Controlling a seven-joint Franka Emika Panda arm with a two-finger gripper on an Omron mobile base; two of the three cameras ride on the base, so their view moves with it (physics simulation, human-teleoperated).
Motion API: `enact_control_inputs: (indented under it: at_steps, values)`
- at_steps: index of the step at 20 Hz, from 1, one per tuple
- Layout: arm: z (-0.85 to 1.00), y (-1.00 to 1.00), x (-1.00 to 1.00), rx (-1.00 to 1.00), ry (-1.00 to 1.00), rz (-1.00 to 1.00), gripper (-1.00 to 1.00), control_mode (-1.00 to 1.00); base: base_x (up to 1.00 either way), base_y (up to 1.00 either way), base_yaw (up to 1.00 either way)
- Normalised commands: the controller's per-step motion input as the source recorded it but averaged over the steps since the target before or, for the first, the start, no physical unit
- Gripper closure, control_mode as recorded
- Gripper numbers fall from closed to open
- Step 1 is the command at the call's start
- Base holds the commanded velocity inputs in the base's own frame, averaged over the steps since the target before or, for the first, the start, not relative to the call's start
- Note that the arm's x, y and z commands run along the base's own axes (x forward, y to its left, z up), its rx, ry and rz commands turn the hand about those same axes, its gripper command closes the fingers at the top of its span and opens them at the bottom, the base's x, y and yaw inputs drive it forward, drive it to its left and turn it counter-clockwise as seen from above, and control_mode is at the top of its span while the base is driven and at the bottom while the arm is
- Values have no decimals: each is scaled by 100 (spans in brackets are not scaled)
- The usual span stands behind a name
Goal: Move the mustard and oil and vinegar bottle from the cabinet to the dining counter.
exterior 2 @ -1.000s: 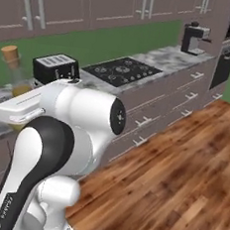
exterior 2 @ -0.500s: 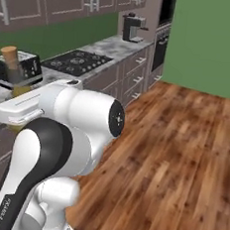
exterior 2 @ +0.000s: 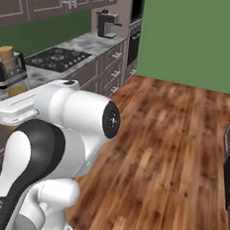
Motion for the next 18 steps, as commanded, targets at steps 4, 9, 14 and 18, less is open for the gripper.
enact_control_inputs:
  at_steps: [4, 9, 14, 18]
  values:
    - [0, 0, 0, 0, 0, 0, 100, 100, -2, -36, 4]
    - [0, 0, 0, 0, 0, 0, 100, 100, -27, -38, 11]
    - [0, 0, 0, 0, 0, 0, 100, 100, -53, -50, 5]
    - [0, 0, 0, 0, 0, 0, 100, 100, -70, -50, 0]
